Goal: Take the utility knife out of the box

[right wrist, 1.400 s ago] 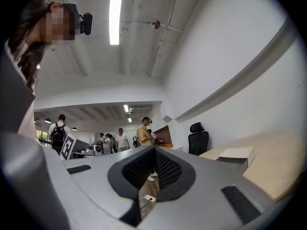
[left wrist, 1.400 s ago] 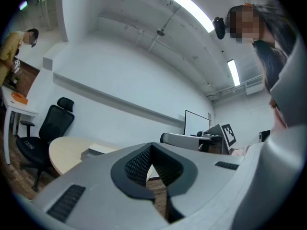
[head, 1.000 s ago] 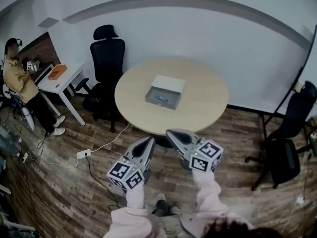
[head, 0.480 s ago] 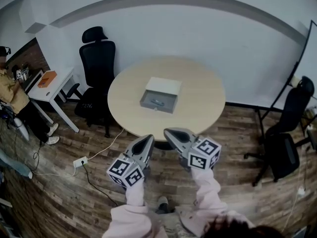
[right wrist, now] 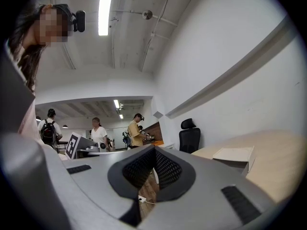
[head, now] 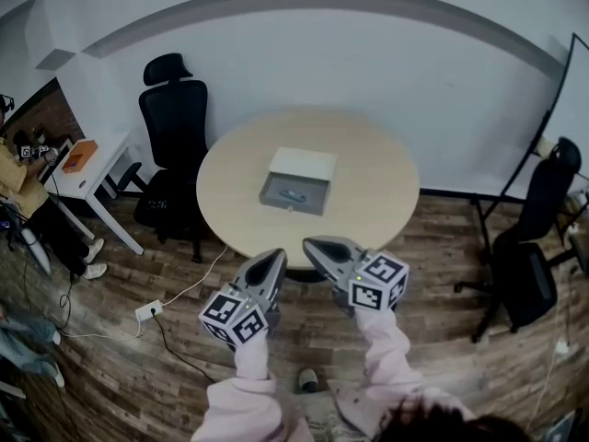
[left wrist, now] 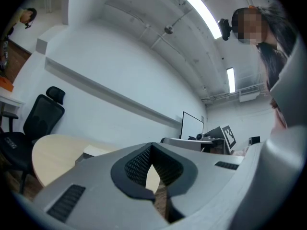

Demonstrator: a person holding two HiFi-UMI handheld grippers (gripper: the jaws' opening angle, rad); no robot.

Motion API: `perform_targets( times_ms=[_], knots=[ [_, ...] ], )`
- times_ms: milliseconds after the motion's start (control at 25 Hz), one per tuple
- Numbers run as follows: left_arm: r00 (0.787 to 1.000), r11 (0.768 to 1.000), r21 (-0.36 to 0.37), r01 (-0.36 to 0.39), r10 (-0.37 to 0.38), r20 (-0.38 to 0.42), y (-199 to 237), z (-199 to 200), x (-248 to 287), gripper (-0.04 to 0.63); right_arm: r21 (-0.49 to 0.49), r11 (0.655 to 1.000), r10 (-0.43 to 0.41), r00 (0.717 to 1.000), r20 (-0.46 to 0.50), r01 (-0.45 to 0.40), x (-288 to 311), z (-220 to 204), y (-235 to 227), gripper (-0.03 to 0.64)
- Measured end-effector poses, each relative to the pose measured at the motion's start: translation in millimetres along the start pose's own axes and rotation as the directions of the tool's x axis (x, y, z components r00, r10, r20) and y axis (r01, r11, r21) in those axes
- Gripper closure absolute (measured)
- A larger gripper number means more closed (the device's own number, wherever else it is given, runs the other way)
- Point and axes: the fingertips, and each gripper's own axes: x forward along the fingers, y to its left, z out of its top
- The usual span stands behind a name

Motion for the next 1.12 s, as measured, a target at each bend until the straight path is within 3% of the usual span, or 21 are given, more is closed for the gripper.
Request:
perform_targets(
  times_ms=[600, 1120],
  knots=[
    [1.000, 1.000, -0.028, 0.011, -0.011, -0.011, 42, -5, -6, 0.597, 0.023, 0.998, -0.050, 0.999, -0.004, 0.051, 26, -15, -13, 0.627],
    [0.999, 0.999, -0.047, 0.022, -0.024, -0.027, 63, -9, 22, 0.595, 0.027, 0.997, -0.075, 0.997, -0.022, 0.076, 41, -14, -49, 0.627]
  ],
)
